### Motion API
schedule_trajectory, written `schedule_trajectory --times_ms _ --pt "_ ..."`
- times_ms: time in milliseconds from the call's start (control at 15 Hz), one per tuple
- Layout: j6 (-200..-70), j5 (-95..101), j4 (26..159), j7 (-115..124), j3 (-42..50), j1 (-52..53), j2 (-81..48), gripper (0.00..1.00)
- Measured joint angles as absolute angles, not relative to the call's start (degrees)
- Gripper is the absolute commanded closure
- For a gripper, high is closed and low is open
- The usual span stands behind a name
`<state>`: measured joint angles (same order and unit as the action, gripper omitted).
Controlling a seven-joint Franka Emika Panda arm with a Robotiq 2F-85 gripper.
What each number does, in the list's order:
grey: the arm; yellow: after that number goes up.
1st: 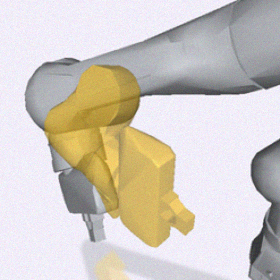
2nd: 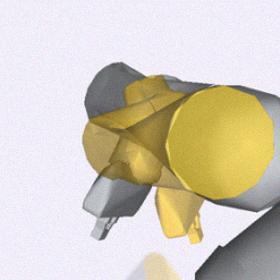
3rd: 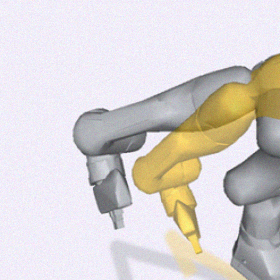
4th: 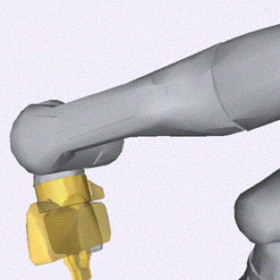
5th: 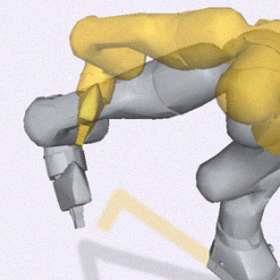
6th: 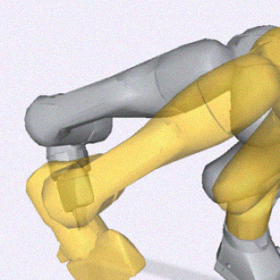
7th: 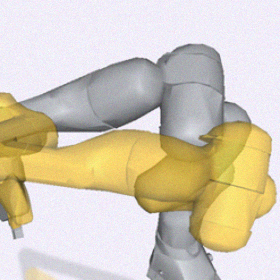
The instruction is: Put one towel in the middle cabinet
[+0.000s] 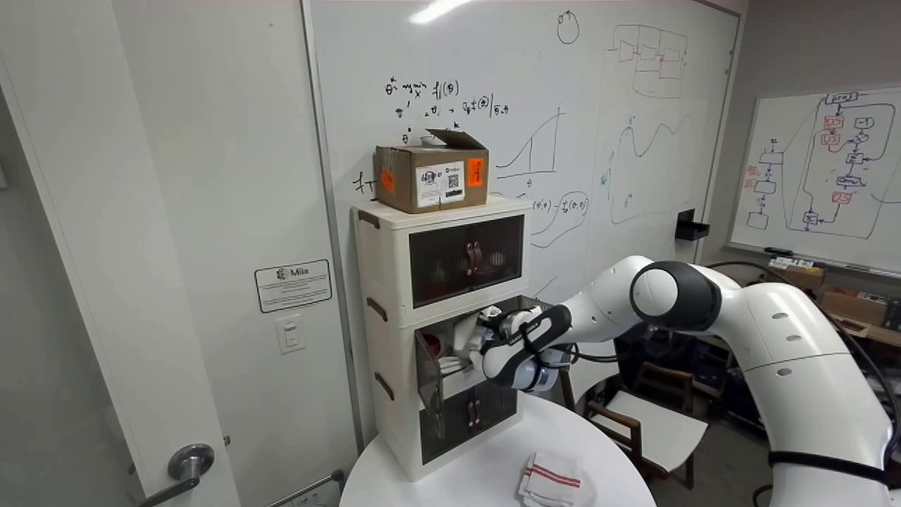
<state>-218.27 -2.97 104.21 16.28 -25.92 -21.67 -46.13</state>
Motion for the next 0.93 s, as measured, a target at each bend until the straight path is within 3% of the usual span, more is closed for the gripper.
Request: schedule_trajectory --times_ms 400,933 --pt "-218.76 -2.66 100.97 19.35 -16.56 -16.64 -49.43 0.98" --pt "-218.29 -3.8 86.35 19.39 -12.72 -11.98 -59.8 0.98"
